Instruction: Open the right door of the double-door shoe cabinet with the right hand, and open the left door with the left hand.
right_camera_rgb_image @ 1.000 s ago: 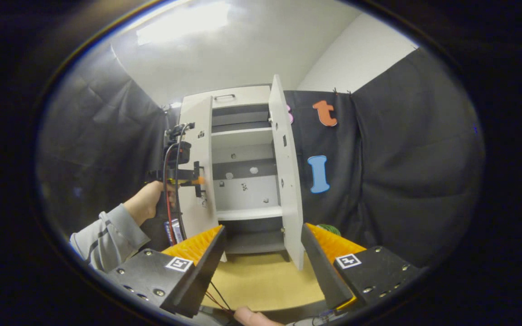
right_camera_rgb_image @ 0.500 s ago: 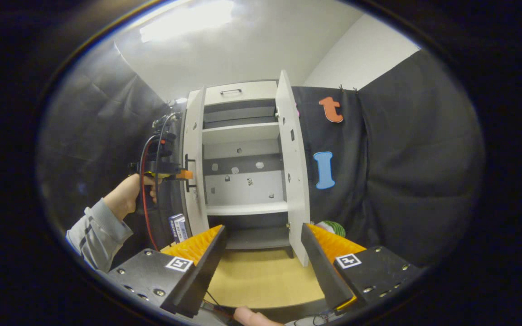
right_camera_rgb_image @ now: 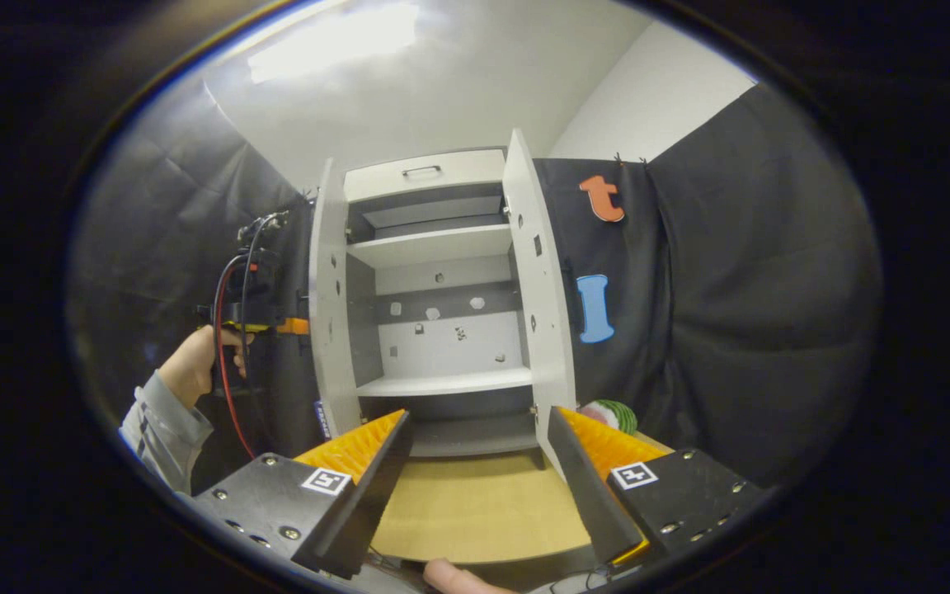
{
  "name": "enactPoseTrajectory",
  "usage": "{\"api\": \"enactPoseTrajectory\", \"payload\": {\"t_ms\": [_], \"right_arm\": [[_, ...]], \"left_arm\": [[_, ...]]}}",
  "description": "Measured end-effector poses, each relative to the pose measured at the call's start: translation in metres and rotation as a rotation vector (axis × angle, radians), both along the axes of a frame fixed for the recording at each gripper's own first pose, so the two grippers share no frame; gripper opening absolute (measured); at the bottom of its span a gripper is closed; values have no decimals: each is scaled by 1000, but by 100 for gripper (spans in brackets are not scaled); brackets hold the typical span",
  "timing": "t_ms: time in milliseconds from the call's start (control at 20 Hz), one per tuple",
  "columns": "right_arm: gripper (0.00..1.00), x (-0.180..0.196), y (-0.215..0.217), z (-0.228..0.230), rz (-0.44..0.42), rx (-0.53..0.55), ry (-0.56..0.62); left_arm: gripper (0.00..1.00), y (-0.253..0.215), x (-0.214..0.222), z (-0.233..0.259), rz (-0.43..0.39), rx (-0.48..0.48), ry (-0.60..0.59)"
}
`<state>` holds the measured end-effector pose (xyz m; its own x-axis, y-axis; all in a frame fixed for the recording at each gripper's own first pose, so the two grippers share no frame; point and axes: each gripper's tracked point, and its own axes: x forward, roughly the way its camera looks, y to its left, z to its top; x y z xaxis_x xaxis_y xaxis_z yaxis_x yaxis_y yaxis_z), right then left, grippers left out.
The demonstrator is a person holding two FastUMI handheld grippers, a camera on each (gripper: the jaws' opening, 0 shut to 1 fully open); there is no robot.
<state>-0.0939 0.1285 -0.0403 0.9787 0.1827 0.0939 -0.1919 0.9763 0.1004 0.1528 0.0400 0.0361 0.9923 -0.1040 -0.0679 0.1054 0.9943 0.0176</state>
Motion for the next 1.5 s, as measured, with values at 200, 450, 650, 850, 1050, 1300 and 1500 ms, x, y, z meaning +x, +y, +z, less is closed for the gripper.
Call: {"api": "enactPoseTrajectory", "payload": {"t_ms": [200, 450, 650, 850, 1050, 1300, 1500], "right_arm": [[99, -1, 8, -1, 4, -3, -3], [99, -2, 14, 2, 8, -22, -12], [100, -5, 15, 1, 9, -25, -14], [94, -4, 15, 2, 47, 25, -5], [94, -2, 12, 5, 49, 37, -10], [99, 0, 11, 0, 41, 33, 4], [99, 1, 13, -1, 46, 23, -7]], "left_arm": [[2, 37, 3, -4, -11, -1, 5], [1, 38, 5, -14, -44, 24, 19], [1, 35, 4, -11, -26, 39, 1], [1, 34, 3, -11, -38, 10, -2], [1, 34, 3, -12, -30, 38, -38], [4, 35, -8, -18, 15, 65, -39], [30, 32, -27, -21, 42, 48, -44]]}}
